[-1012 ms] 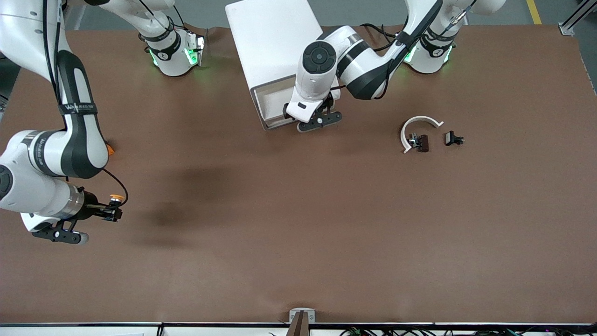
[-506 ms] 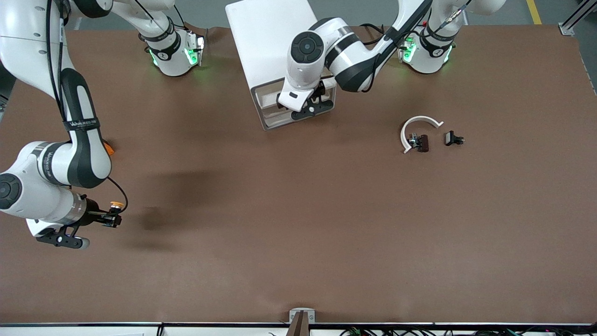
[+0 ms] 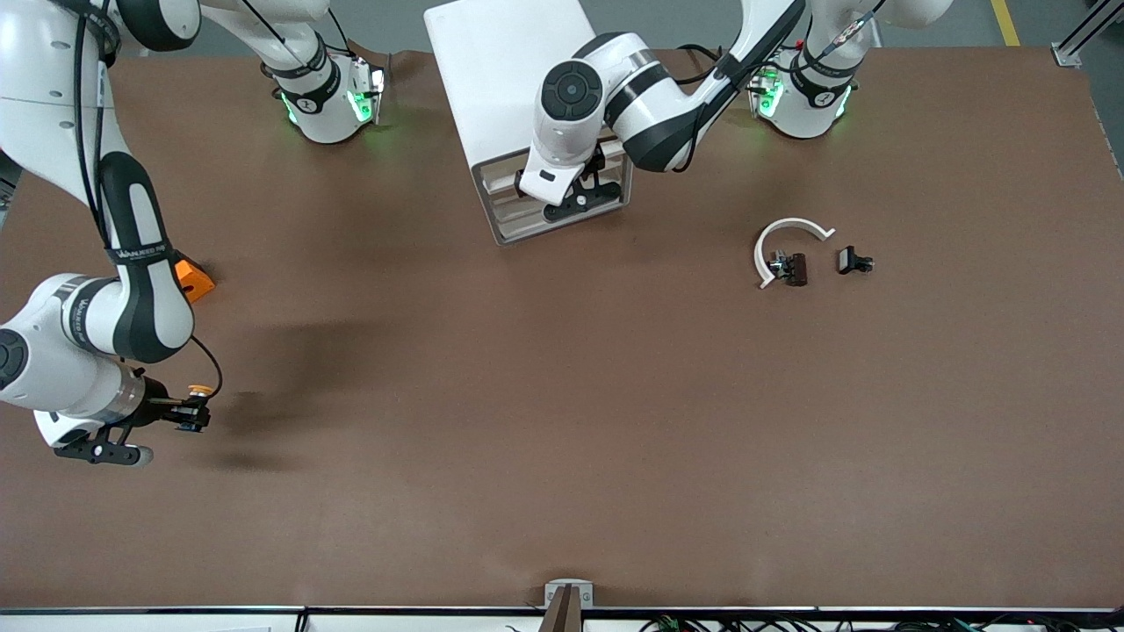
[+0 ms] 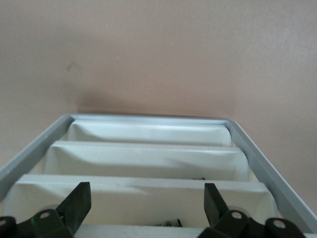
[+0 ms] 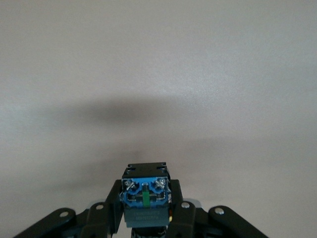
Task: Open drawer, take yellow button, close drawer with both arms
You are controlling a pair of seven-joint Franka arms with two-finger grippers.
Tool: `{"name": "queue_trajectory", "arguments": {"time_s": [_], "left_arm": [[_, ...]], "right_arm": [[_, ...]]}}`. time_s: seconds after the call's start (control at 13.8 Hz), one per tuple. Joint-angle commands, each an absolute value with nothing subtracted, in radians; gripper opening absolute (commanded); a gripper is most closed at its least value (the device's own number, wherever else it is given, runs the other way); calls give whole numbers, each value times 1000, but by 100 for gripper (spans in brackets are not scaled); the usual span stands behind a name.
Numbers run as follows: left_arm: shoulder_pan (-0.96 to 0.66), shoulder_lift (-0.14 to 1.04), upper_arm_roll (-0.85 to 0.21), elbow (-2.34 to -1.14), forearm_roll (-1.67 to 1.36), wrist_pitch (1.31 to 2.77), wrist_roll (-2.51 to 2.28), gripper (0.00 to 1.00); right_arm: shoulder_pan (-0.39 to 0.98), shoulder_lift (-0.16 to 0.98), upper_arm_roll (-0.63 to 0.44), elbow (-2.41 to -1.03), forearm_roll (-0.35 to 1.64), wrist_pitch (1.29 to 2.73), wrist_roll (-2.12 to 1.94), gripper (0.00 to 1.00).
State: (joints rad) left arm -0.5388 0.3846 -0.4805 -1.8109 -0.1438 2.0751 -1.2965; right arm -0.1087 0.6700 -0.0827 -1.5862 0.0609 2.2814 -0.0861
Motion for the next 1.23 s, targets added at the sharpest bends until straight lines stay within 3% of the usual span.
{"name": "queue_trajectory", "arguments": {"time_s": [0.0,0.79,1.16], "left_arm": [[-546,391,-494,-1807,-210,2074,-1319,100],[-526,403,-486,-1786,-264,2074,-1304,100],[-430,402,-483,-1735,-134,2074,-1286,100]], "right_arm": [[-129,689,-61,-1582,119,2295,-152,0],[-112,756,-61,-1575,126,2396,-149,0],[-121,787,-61,-1574,126,2442,-146,0]]}}
